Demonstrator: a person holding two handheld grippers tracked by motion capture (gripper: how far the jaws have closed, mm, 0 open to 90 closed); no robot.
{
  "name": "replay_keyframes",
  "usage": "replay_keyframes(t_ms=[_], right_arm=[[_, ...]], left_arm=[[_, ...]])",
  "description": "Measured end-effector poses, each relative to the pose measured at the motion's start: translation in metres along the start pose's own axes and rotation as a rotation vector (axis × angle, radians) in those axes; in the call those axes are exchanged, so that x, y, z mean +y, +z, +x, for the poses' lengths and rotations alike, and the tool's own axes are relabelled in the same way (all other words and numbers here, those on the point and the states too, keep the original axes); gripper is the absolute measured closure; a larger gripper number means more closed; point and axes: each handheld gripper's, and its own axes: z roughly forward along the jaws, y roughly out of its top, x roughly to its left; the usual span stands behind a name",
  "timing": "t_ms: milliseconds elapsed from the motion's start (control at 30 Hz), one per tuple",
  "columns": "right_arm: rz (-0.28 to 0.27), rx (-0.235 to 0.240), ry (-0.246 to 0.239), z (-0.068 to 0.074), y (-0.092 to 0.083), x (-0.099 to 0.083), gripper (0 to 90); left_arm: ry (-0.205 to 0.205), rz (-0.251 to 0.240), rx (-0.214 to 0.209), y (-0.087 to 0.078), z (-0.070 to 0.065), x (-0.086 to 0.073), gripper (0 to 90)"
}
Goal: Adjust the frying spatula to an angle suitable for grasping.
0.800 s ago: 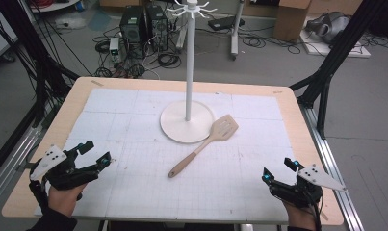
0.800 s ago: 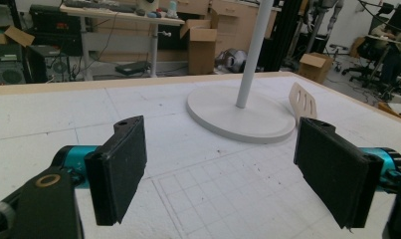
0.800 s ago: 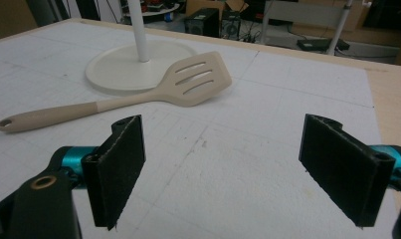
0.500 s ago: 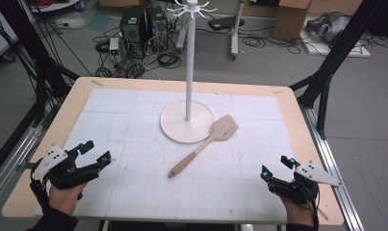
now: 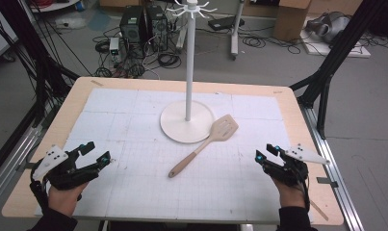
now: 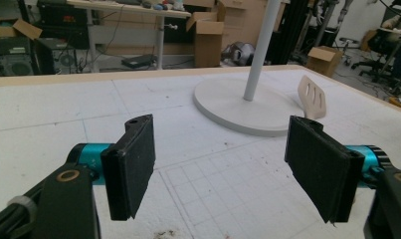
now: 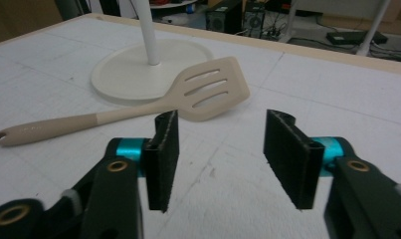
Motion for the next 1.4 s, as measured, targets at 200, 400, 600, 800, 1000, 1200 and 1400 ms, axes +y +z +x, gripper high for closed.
replay_keyframes(t_ms=[200, 400, 600, 800, 1000, 1200, 1400], right_arm=[[0.014, 0.017, -0.023, -0.012, 0.035, 0.015, 70.7], [0.053, 0.013, -0.097, -0.018, 0.059, 0.025, 89.1], [0.115, -0.008, -0.163, -0.03, 0.096, 0.039, 89.3], [0.169, -0.016, -0.17, -0.051, 0.128, 0.043, 89.3], [0.232, 0.015, -0.166, -0.065, 0.148, 0.035, 89.2], [0.264, 0.028, -0.175, -0.068, 0.161, 0.03, 89.2], [0.298, 0.087, -0.196, -0.065, 0.172, 0.026, 89.2]], left_arm=[[-0.002, 0.006, 0.006, -0.001, 0.002, -0.001, 28.8], [-0.004, 0.012, 0.001, -0.001, 0.003, -0.001, 31.1], [-0.003, 0.019, 0.006, -0.001, 0.004, -0.002, 30.8], [-0.004, 0.029, 0.011, -0.001, 0.006, -0.004, 30.8], [-0.005, 0.03, 0.022, -0.002, 0.006, -0.004, 30.8], [-0.01, 0.033, 0.034, -0.003, 0.006, -0.005, 30.8], [-0.013, 0.038, 0.037, -0.003, 0.006, -0.006, 30.8]])
